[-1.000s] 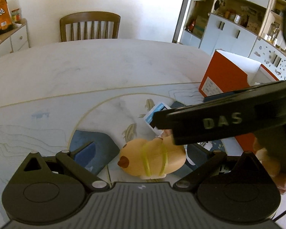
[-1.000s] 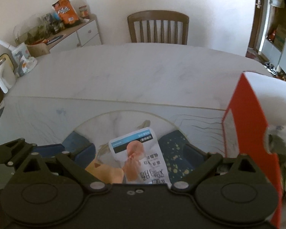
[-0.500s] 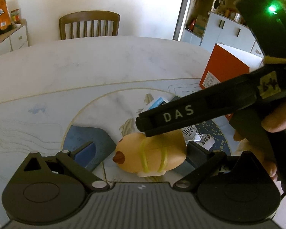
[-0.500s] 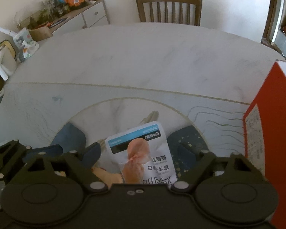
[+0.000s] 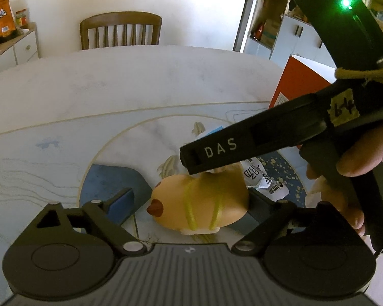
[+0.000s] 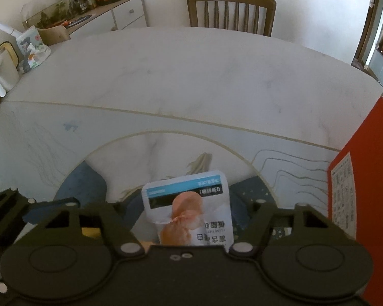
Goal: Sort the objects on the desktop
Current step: 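Grasp the bread-shaped toy with left tool while right tool grips the baby-picture packet, then carry the bread toy in left tool while right tool carries the baby packet to the shoebox, then open left tool to drop the bread toy while right tool releases the baby packet, then withdraw both tools from the shoebox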
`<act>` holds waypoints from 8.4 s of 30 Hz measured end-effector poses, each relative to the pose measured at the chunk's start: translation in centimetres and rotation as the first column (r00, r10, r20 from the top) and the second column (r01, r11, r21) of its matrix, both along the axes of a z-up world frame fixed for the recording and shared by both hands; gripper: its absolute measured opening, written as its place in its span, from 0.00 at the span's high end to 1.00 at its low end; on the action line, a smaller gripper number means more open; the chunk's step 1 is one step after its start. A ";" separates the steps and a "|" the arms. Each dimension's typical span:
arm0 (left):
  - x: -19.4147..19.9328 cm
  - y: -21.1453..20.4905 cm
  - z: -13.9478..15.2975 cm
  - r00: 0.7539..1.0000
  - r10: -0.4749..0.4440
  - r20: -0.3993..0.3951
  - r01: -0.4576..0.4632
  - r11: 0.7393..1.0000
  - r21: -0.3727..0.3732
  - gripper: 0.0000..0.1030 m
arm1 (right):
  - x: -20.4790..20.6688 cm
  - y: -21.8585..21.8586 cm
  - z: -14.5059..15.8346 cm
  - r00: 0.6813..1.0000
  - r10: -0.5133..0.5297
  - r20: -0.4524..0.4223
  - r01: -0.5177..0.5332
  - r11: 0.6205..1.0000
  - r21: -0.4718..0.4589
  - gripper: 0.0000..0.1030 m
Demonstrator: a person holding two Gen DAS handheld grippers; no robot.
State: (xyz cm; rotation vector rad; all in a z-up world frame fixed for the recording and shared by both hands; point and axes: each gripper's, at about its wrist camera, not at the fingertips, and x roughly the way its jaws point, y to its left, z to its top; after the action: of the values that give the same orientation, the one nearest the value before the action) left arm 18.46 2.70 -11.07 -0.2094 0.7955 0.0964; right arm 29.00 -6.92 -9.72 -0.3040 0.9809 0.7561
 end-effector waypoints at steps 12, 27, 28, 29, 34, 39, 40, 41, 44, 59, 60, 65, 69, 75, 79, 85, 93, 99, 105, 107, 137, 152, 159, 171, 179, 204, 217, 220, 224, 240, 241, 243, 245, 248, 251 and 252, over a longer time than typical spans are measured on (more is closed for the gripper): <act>0.1 -0.1 -0.3 1.000 -0.030 -0.003 0.030 0.999 -0.015 0.24 | 0.9 -1.0 0.0 1.000 -0.022 -0.001 0.022 1.000 -0.009 0.34; -0.7 -0.2 0.0 0.999 -0.048 0.003 0.048 0.999 -0.023 0.28 | 0.5 -1.7 0.7 0.998 -0.054 0.020 0.055 0.998 -0.008 0.42; -0.8 -0.2 0.1 0.999 -0.050 0.005 0.050 0.998 -0.025 0.28 | 0.4 -1.8 0.8 0.998 -0.059 0.021 0.060 0.998 -0.006 0.43; -1.0 -0.2 0.2 0.999 -0.052 0.007 0.052 0.998 -0.027 0.28 | 0.3 -2.0 0.9 0.998 -0.063 0.021 0.063 0.998 -0.002 0.43; -1.6 -0.2 0.8 0.998 -0.055 0.015 0.056 0.998 -0.029 0.28 | -0.6 -2.8 1.8 0.997 -0.072 0.032 0.072 0.997 0.018 0.43; -2.3 -0.3 1.6 0.998 -0.055 0.018 0.056 0.998 -0.032 0.28 | -1.9 -3.6 3.1 0.996 -0.076 0.054 0.074 0.997 0.035 0.43; -2.5 -0.4 1.9 0.998 -0.057 0.020 0.058 0.998 -0.032 0.28 | -2.2 -3.8 3.4 0.995 -0.078 0.061 0.075 0.996 0.036 0.43; -2.7 -0.4 2.1 0.998 -0.059 0.021 0.060 0.998 -0.032 0.28 | -2.4 -4.0 3.7 0.995 -0.081 0.065 0.079 0.996 0.040 0.43; -3.2 -0.6 3.0 0.997 -0.068 0.028 0.069 0.997 -0.032 0.28 | -3.1 -4.8 4.6 0.993 -0.095 0.065 0.091 0.994 0.061 0.43; -5.0 -2.3 7.8 0.989 -0.131 0.073 0.133 0.991 -0.023 0.28 | -6.7 -8.4 9.3 0.986 -0.137 0.096 0.128 0.988 0.089 0.43; -5.1 -2.4 8.1 0.988 -0.134 0.080 0.136 0.991 -0.018 0.28 | -6.9 -8.6 9.6 0.985 -0.139 0.100 0.129 0.987 0.092 0.43; -5.2 -3.5 9.9 0.980 -0.164 0.110 0.165 0.986 0.000 0.28 | -7.8 -10.0 11.2 0.978 -0.155 0.137 0.142 0.984 0.106 0.43; -5.0 -4.7 11.4 0.972 -0.191 0.133 0.191 0.981 0.015 0.28 | -8.1 -11.4 12.3 0.971 -0.177 0.159 0.159 0.980 0.122 0.43; -4.1 -6.5 13.2 0.962 -0.226 0.154 0.226 0.974 0.017 0.28 | -8.0 -14.4 13.8 0.958 -0.214 0.193 0.190 0.972 0.138 0.43; -3.2 -8.0 13.9 0.956 -0.247 0.161 0.246 0.969 0.023 0.28 | -7.6 -16.7 14.3 0.950 -0.244 0.197 0.217 0.965 0.149 0.43; -1.6 -10.8 14.2 0.947 -0.278 0.160 0.276 0.960 0.035 0.28 | -6.5 -20.2 14.6 0.937 -0.282 0.205 0.252 0.954 0.161 0.43; 1.1 -14.7 14.4 0.941 -0.306 0.145 0.302 0.952 0.048 0.28 | -4.3 -24.7 14.7 0.922 -0.324 0.213 0.292 0.941 0.170 0.43; 4.0 -16.8 14.5 0.939 -0.315 0.135 0.308 0.949 0.070 0.28 | -2.0 -27.2 14.2 0.915 -0.343 0.212 0.311 0.935 0.168 0.43; 6.7 -18.4 13.8 0.940 -0.326 0.103 0.314 0.942 0.116 0.28 | 0.3 -28.9 13.2 0.912 -0.357 0.199 0.328 0.930 0.165 0.43; 7.7 -18.7 13.5 0.941 -0.326 0.085 0.315 0.941 0.127 0.28 | 1.0 -29.3 12.9 0.911 -0.363 0.194 0.334 0.928 0.167 0.43; 19.8 -20.3 8.0 0.933 -0.301 -0.199 0.332 0.931 0.150 0.28 | 8.2 -29.0 6.3 0.938 -0.325 0.118 0.317 0.945 0.076 0.42; 20.8 -20.7 6.8 0.920 -0.303 -0.248 0.341 0.931 0.129 0.25 | 8.1 -29.2 5.2 0.946 -0.304 0.110 0.299 0.952 0.060 0.35; 20.4 -20.5 6.9 0.926 -0.298 -0.233 0.331 0.936 0.116 0.24 | 7.6 -29.7 5.7 0.941 -0.312 0.129 0.305 0.950 0.075 0.21; 18.5 -19.2 8.6 0.943 -0.283 -0.176 0.300 0.951 0.080 0.20 | 6.5 -31.4 7.9 0.931 -0.341 0.130 0.322 0.935 0.147 0.17; 17.1 -18.9 9.8 0.948 -0.283 -0.143 0.293 0.954 0.056 0.20 | 5.6 -31.9 9.1 0.932 -0.339 0.129 0.315 0.932 0.178 0.16; 9.8 -17.2 13.8 0.950 -0.313 0.005 0.311 0.947 0.081 0.03 | -1.7 -30.3 13.2 0.925 -0.335 0.176 0.287 0.925 0.250 0.10; 5.2 -15.3 15.0 0.941 -0.336 0.030 0.333 0.940 0.073 0.02 | -6.5 -28.1 13.8 0.906 -0.356 0.229 0.301 0.922 0.242 0.05; 4.3 -14.8 15.1 0.940 -0.338 0.032 0.335 0.939 0.072 0.02 | -7.2 -27.7 14.1 0.902 -0.366 0.230 0.310 0.918 0.246 0.05; 3.1 -14.5 15.3 0.937 -0.346 0.039 0.343 0.936 0.078 0.02 | -8.2 -27.3 14.2 0.896 -0.373 0.241 0.316 0.917 0.243 0.05; -0.2 -14.7 15.9 0.925 -0.373 0.072 0.367 0.926 0.087 0.02 | -11.1 -27.2 13.8 0.877 -0.415 0.242 0.359 0.901 0.245 0.05; -0.4 -14.8 15.9 0.926 -0.370 0.073 0.363 0.927 0.092 0.02 | -11.2 -27.3 13.7 0.877 -0.417 0.240 0.361 0.900 0.246 0.05; -0.5 -15.0 15.9 0.926 -0.371 0.073 0.364 0.927 0.092 0.02 | -11.2 -27.4 13.6 0.874 -0.423 0.237 0.367 0.896 0.249 0.05; -0.6 -15.0 15.8 0.928 -0.366 0.071 0.359 0.929 0.093 0.02 | -11.2 -27.6 13.6 0.873 -0.429 0.234 0.371 0.894 0.252 0.05; -0.9 -15.1 15.7 0.932 -0.357 0.067 0.350 0.931 0.100 0.02 | -11.2 -27.7 13.5 0.871 -0.433 0.232 0.378 0.892 0.248 0.05; -1.0 -15.1 15.5 0.934 -0.353 0.061 0.347 0.933 0.096 0.02 | -11.3 -27.7 13.3 0.870 -0.431 0.238 0.379 0.895 0.237 0.05; -1.0 -15.1 15.5 0.935 -0.350 0.059 0.344 0.935 0.093 0.02 | -11.3 -27.6 13.3 0.870 -0.431 0.240 0.380 0.896 0.232 0.05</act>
State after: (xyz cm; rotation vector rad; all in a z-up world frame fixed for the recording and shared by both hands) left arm 17.47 -12.35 4.38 0.0073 0.7418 -0.2122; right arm 17.69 -34.52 3.57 -0.0403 0.6635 0.3914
